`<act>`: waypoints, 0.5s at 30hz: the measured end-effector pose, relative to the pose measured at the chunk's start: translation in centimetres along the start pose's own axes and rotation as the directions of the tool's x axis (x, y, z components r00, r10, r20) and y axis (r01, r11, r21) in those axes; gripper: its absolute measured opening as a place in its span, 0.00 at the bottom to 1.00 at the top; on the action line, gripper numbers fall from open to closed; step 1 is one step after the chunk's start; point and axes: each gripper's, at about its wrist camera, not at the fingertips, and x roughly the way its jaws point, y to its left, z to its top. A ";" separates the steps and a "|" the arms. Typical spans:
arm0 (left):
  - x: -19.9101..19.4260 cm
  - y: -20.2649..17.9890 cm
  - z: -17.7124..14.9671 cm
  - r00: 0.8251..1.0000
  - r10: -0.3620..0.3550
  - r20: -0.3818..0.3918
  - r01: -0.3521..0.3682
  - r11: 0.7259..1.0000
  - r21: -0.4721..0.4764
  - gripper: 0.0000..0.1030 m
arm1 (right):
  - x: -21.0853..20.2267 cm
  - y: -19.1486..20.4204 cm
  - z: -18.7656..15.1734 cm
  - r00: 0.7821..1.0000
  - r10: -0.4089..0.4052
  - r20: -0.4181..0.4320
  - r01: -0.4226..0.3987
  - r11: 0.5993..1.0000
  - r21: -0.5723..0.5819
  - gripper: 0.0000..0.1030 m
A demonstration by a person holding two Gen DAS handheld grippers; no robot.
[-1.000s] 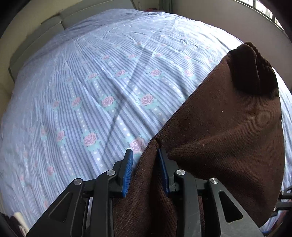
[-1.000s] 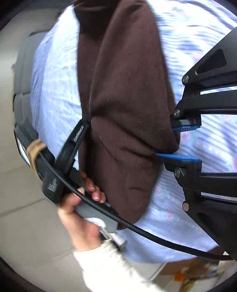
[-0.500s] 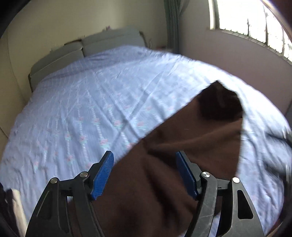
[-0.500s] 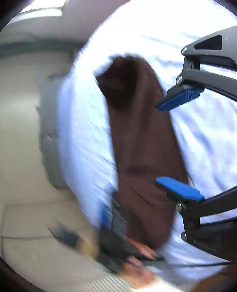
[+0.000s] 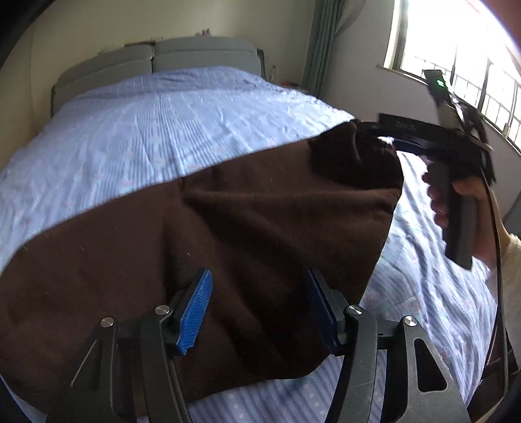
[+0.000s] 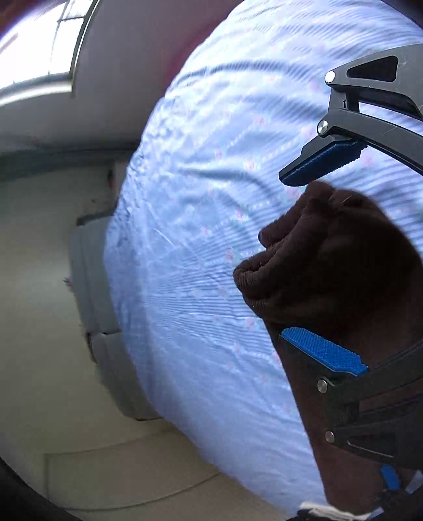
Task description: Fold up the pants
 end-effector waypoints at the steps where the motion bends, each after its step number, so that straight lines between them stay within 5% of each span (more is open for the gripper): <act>1: 0.0 -0.1 -0.3 1.000 0.002 -0.006 -0.002 1.000 0.002 0.57 | 0.8 -0.7 0.1 1.000 -0.007 -0.007 0.008 1.000 0.010 0.87; 6: 1.1 -0.2 -0.8 1.000 0.006 -0.023 -0.006 1.000 0.005 0.57 | 4.7 -3.8 0.6 0.996 -0.065 -0.059 0.069 0.994 0.080 0.87; 9: 1.7 -0.5 -0.7 0.999 0.017 -0.027 -0.017 1.000 0.004 0.58 | 7.0 -5.0 -0.3 0.989 -0.052 -0.136 0.068 0.991 0.115 0.87; 15: 1.7 -0.8 -1.1 1.000 0.019 -0.017 -0.018 1.000 0.015 0.58 | 6.9 -7.4 -3.0 0.990 0.046 -0.137 -0.010 0.967 0.253 0.87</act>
